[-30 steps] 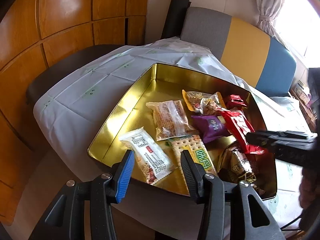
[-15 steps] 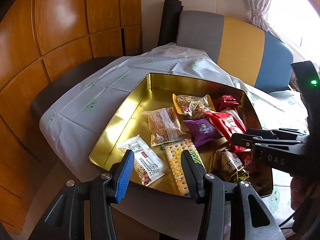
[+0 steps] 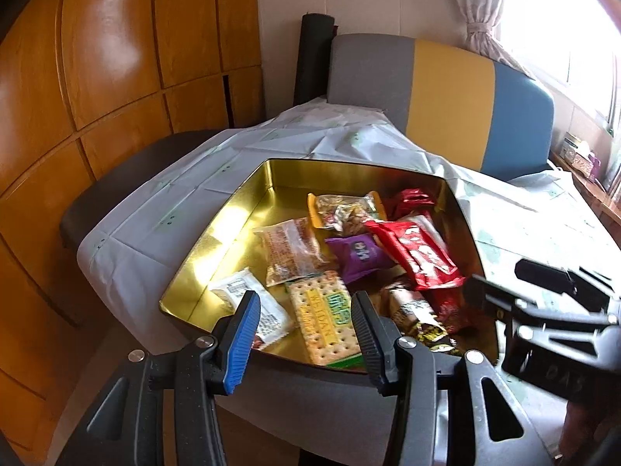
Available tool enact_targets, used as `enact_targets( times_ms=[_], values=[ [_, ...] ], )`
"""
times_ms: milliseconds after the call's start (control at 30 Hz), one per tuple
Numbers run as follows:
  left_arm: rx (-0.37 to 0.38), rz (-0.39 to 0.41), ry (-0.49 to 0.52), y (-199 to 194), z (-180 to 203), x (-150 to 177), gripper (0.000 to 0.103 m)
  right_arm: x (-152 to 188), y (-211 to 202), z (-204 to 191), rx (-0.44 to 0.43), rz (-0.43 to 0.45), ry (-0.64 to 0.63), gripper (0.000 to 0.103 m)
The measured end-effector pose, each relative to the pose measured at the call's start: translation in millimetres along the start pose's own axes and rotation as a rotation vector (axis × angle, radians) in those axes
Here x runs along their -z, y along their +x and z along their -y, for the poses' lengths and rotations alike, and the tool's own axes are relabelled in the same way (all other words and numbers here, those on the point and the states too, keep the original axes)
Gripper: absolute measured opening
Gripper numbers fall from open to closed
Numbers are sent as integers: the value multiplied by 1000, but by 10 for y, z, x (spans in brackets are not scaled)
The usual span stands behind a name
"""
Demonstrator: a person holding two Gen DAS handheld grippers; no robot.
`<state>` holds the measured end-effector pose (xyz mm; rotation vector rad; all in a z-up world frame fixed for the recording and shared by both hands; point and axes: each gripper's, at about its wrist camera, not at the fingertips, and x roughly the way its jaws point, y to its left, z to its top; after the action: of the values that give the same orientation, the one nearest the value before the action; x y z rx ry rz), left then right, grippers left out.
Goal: Organize snacks
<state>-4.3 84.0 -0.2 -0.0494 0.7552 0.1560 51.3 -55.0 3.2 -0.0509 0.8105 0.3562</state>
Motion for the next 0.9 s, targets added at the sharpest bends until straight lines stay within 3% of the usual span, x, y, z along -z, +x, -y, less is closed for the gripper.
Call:
enact_targets(
  times_ms=[100, 367, 900],
  values=[
    [-3, 7, 6, -45, 87, 52, 67, 116, -69, 69, 43, 14, 35, 77],
    [-5, 53, 30, -144, 242, 96, 67, 241, -134, 250, 117, 26, 106, 79],
    [-52, 76, 5, -141, 176, 127, 67, 272, -178, 194, 149, 48, 85, 82]
  ],
)
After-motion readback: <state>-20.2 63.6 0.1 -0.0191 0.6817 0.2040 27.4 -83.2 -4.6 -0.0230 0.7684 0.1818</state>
